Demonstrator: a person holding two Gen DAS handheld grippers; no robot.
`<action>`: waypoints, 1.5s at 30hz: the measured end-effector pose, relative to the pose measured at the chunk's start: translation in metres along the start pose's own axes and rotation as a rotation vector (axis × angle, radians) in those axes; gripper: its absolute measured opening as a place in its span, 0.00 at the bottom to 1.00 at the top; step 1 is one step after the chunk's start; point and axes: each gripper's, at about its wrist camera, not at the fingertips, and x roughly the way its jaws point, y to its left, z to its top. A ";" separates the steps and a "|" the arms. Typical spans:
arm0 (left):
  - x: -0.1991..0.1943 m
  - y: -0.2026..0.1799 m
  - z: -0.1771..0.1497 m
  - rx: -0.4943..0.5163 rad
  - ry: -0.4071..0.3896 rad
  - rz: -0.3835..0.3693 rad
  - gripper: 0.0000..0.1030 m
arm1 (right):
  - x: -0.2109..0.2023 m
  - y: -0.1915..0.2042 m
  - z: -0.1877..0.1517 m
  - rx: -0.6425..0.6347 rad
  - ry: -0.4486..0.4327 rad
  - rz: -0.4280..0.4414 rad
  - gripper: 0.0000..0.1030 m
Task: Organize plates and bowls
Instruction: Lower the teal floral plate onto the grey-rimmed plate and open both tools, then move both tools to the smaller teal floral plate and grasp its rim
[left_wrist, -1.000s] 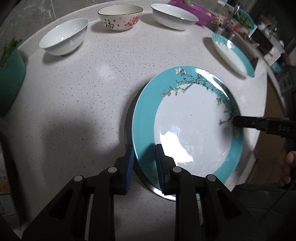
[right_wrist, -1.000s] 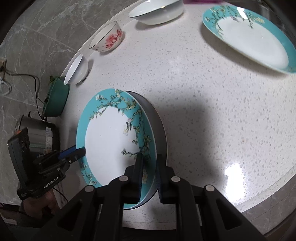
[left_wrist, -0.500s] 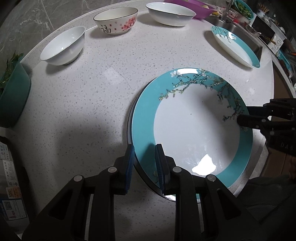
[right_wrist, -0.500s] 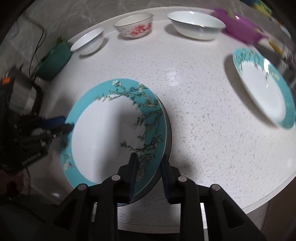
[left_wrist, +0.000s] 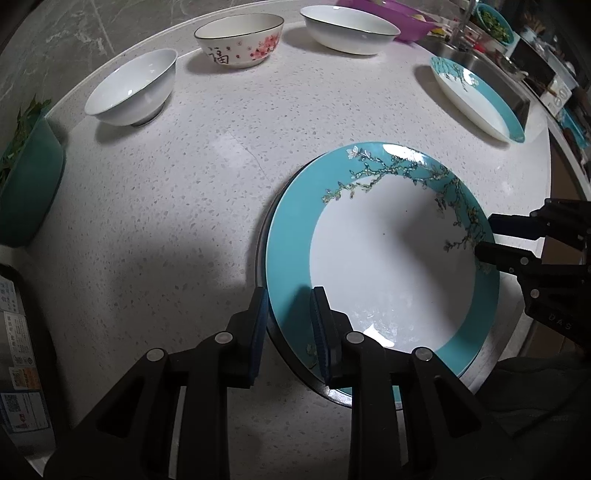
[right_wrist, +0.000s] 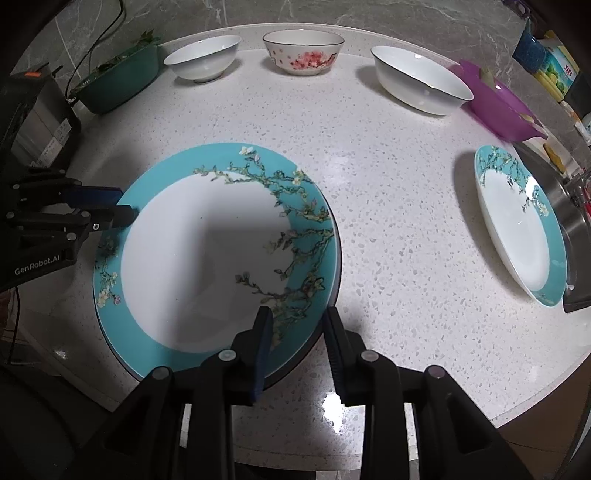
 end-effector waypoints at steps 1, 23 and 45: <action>-0.003 0.002 0.001 -0.011 -0.009 0.003 0.30 | -0.001 0.000 0.001 0.003 -0.004 0.000 0.39; -0.027 -0.097 0.152 -0.250 -0.183 -0.265 1.00 | -0.064 -0.346 -0.030 0.670 -0.319 0.444 1.00; 0.100 -0.207 0.227 -0.425 0.001 -0.218 0.85 | 0.039 -0.450 0.013 0.512 -0.096 0.701 0.80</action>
